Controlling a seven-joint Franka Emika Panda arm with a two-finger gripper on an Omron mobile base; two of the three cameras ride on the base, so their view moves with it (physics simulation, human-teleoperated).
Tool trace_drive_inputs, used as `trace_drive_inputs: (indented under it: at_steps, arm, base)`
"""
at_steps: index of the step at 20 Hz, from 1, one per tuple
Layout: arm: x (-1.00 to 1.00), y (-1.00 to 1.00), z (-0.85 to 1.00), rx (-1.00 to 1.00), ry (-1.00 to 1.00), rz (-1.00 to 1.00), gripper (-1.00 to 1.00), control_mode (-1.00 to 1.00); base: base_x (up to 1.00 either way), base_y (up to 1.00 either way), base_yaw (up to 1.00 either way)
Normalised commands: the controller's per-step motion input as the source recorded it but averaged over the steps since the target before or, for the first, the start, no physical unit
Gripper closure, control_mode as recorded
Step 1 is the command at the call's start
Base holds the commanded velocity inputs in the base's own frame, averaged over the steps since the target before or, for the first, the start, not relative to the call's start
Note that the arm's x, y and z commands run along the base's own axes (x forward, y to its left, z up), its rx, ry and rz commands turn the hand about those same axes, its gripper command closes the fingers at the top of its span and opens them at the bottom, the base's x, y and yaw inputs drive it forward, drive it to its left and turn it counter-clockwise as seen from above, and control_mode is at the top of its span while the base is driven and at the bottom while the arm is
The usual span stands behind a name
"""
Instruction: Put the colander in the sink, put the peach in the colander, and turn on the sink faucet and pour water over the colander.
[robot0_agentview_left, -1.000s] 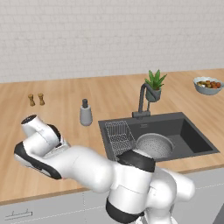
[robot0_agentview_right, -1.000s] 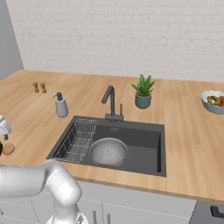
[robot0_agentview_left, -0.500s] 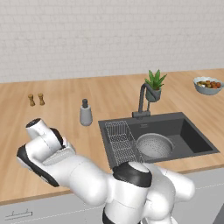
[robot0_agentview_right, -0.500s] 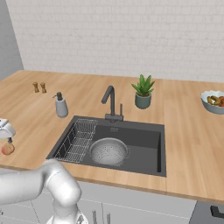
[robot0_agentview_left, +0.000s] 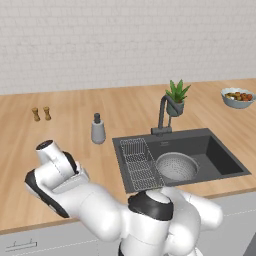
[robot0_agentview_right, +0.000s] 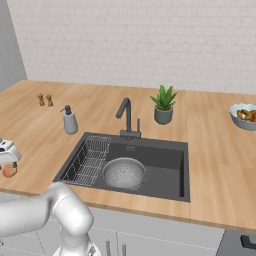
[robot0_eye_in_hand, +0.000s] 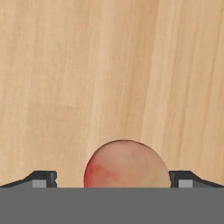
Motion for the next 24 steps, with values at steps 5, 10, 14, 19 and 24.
trace_drive_inputs:
  at_steps: [5, 10, 14, 19, 24]
  arm:
    - [-0.01, -0.04, -0.2, 0.07, 0.0, 0.0, -1.0, -1.0]
    - [-0.28, -0.07, -0.1, 0.02, 0.0, 0.0, -1.0, -1.0]
    - [-0.25, -0.07, -0.13, 0.01, -0.01, 0.0, -1.0, -1.0]
    - [-0.05, -0.16, -0.07, 0.0, -0.01, 0.0, -1.0, -1.0]
    - [0.0, -0.22, -0.23, 0.0, 0.0, 0.0, -1.0, -1.0]
  base:
    - [0.0, 0.0, 0.0]
    - [0.0, 0.0, 0.0]
    - [0.0, 0.0, 0.0]
    - [0.0, 0.0, 0.0]
    - [0.0, 0.0, 0.0]
